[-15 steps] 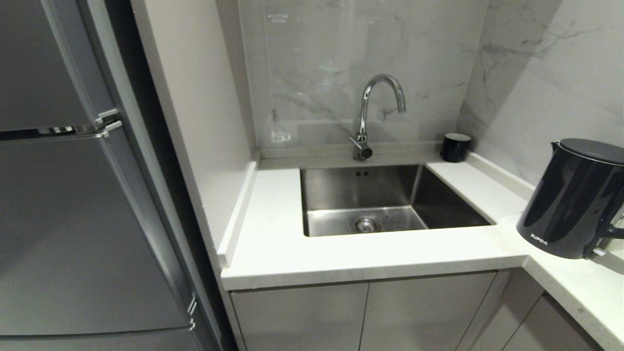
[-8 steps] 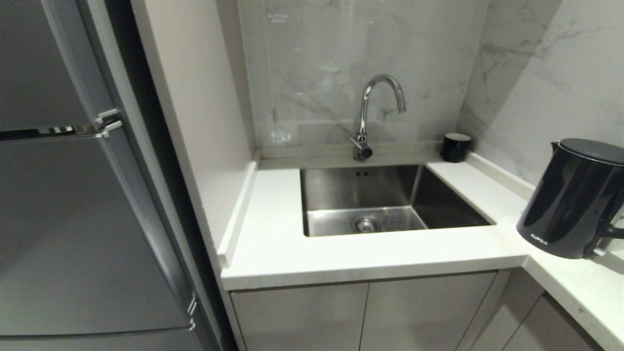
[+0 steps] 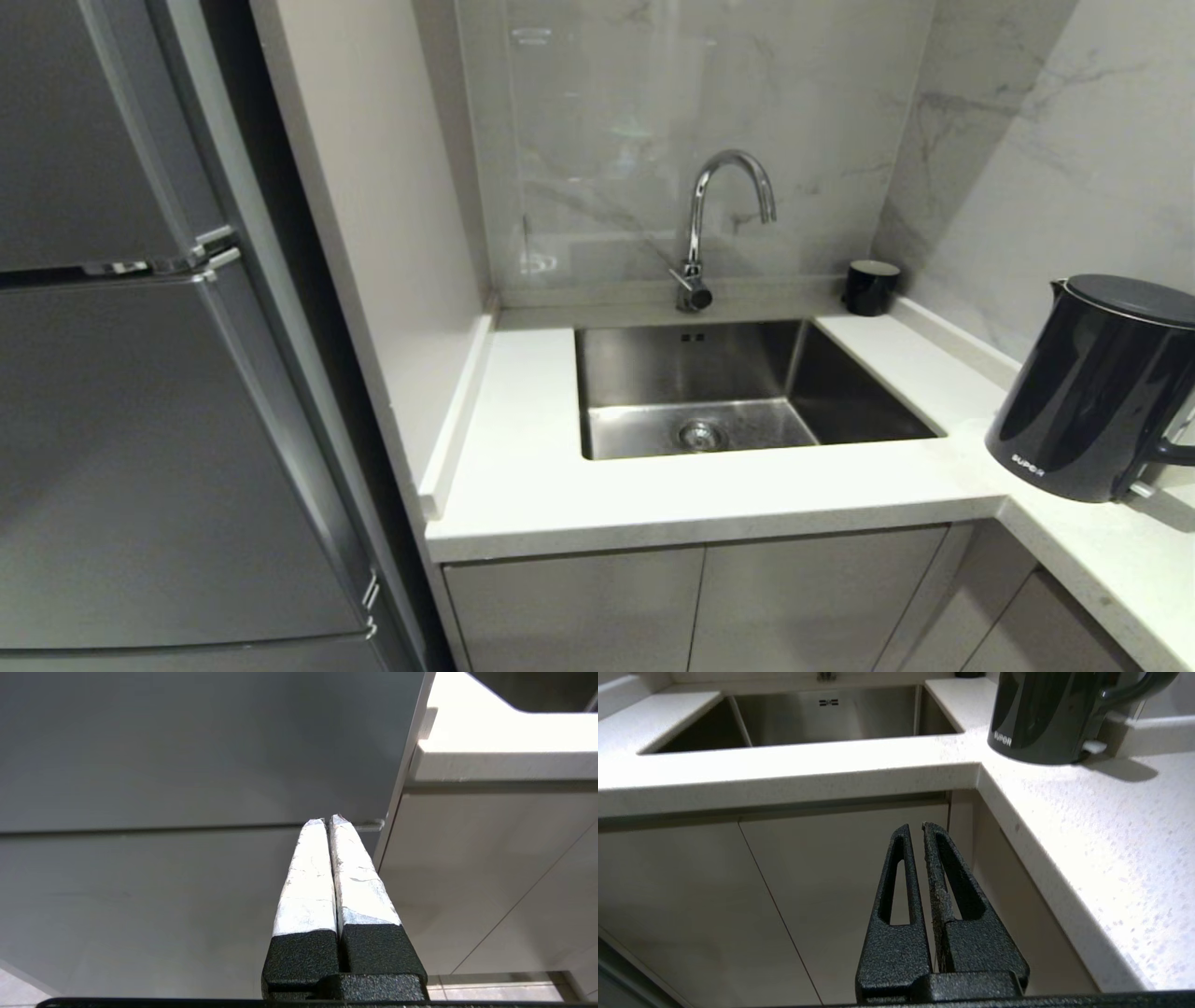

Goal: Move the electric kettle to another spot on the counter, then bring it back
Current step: Grab the kettle

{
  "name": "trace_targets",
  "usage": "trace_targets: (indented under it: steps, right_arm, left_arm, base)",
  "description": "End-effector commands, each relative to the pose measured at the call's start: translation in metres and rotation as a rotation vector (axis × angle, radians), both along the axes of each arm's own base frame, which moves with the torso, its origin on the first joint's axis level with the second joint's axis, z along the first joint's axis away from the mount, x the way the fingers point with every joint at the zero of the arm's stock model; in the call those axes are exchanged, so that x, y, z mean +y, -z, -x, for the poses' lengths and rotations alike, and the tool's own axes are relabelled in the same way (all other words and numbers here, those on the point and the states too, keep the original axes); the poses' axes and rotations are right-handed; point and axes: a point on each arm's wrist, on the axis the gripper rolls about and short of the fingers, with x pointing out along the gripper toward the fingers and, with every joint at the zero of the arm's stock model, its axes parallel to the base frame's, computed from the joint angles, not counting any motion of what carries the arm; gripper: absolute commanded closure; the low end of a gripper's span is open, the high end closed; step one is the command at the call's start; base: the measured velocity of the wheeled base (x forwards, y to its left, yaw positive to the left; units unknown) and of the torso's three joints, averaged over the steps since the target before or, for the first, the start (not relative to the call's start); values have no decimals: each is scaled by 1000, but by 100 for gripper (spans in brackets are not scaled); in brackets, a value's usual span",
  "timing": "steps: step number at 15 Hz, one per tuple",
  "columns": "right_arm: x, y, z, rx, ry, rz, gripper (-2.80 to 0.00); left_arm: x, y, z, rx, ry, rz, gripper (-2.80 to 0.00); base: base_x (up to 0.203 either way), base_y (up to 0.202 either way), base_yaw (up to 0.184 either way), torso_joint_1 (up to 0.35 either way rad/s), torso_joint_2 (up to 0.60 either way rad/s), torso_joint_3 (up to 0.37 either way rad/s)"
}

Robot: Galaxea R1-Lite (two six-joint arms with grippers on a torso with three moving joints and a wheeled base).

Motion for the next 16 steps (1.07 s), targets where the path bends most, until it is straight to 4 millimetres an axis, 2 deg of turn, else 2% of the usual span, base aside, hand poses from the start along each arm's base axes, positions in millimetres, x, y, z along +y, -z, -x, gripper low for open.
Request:
trace_targets:
  steps: [1, 7, 16]
  right_arm:
    - [0, 0, 0, 0, -1, 0, 0]
    - [0, 0, 0, 0, -2, 1, 0]
    - [0, 0, 0, 0, -2, 2, 0]
  left_arm:
    - [0, 0, 0, 2, 0, 0, 0]
    - [0, 0, 0, 2, 0, 0, 0]
    - [0, 0, 0, 2, 0, 0, 0]
  base:
    - [0, 0, 0, 147, -463, -304]
    - [0, 0, 0, 189, -549, -354]
    - [0, 0, 0, 148, -365, -225]
